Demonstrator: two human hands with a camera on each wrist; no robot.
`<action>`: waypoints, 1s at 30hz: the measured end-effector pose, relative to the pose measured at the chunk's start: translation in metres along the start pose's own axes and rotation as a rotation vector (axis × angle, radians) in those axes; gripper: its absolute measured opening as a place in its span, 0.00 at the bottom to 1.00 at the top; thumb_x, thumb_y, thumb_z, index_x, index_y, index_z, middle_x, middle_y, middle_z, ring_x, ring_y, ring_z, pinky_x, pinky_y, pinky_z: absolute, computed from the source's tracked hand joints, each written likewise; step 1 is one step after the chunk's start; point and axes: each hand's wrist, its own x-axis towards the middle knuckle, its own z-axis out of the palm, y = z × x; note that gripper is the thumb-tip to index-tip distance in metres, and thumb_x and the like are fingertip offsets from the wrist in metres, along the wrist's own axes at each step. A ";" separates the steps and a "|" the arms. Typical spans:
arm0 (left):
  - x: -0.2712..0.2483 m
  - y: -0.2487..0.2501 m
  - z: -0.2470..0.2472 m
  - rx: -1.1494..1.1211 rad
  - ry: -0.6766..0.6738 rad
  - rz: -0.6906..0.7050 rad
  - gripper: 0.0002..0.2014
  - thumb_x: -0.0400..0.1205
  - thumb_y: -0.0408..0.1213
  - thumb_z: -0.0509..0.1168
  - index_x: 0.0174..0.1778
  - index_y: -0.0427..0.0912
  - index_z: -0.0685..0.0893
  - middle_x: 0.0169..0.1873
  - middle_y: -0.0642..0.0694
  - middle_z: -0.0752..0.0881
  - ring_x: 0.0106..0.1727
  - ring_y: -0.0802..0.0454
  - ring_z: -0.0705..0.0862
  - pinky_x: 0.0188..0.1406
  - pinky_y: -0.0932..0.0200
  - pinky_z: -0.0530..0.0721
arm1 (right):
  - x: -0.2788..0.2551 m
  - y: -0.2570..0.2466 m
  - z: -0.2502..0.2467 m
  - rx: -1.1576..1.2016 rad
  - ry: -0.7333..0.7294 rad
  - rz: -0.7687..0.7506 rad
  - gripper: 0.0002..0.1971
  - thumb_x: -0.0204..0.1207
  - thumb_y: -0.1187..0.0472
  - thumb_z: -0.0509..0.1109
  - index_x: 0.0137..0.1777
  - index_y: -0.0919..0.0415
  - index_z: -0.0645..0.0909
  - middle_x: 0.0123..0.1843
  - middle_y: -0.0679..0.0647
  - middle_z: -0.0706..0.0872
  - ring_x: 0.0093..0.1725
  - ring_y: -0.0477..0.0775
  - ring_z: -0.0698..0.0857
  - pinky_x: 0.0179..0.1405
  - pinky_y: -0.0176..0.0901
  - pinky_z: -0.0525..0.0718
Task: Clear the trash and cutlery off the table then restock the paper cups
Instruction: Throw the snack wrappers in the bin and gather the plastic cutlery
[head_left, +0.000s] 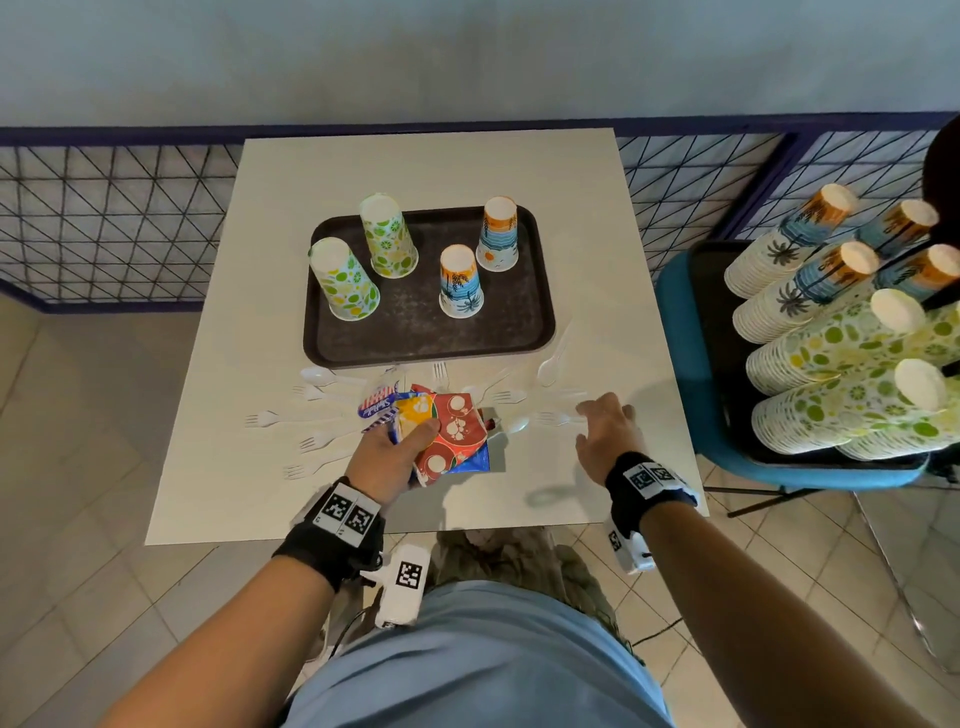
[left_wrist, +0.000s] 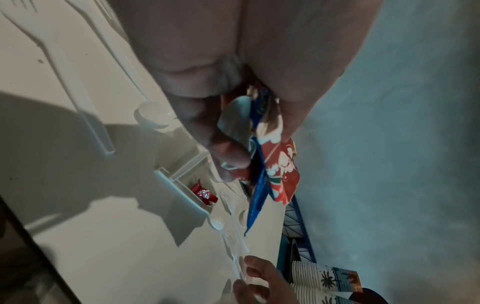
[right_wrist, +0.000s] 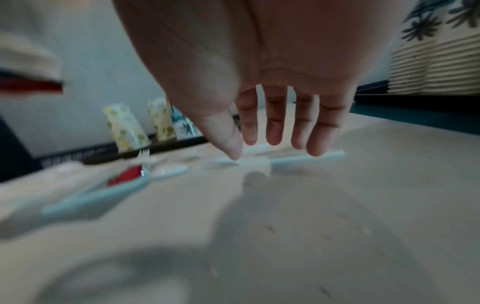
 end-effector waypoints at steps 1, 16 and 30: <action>0.000 -0.002 0.000 0.013 -0.002 0.002 0.06 0.85 0.46 0.74 0.53 0.50 0.88 0.53 0.41 0.95 0.57 0.37 0.94 0.63 0.32 0.90 | 0.000 0.004 0.005 -0.042 -0.004 -0.020 0.21 0.80 0.67 0.65 0.73 0.56 0.78 0.71 0.54 0.75 0.69 0.61 0.72 0.68 0.60 0.80; 0.002 -0.004 -0.004 0.055 0.029 -0.009 0.05 0.84 0.48 0.74 0.53 0.53 0.88 0.53 0.46 0.95 0.57 0.38 0.94 0.64 0.28 0.89 | 0.024 0.009 0.008 -0.282 -0.143 -0.161 0.14 0.73 0.67 0.65 0.59 0.64 0.79 0.61 0.58 0.80 0.63 0.62 0.76 0.62 0.50 0.75; 0.005 0.001 0.001 0.078 0.064 -0.046 0.04 0.85 0.47 0.73 0.51 0.53 0.86 0.44 0.55 0.95 0.55 0.40 0.94 0.65 0.31 0.89 | 0.067 -0.033 0.018 -0.283 -0.157 -0.342 0.19 0.82 0.66 0.66 0.72 0.55 0.73 0.65 0.57 0.74 0.62 0.62 0.84 0.61 0.55 0.87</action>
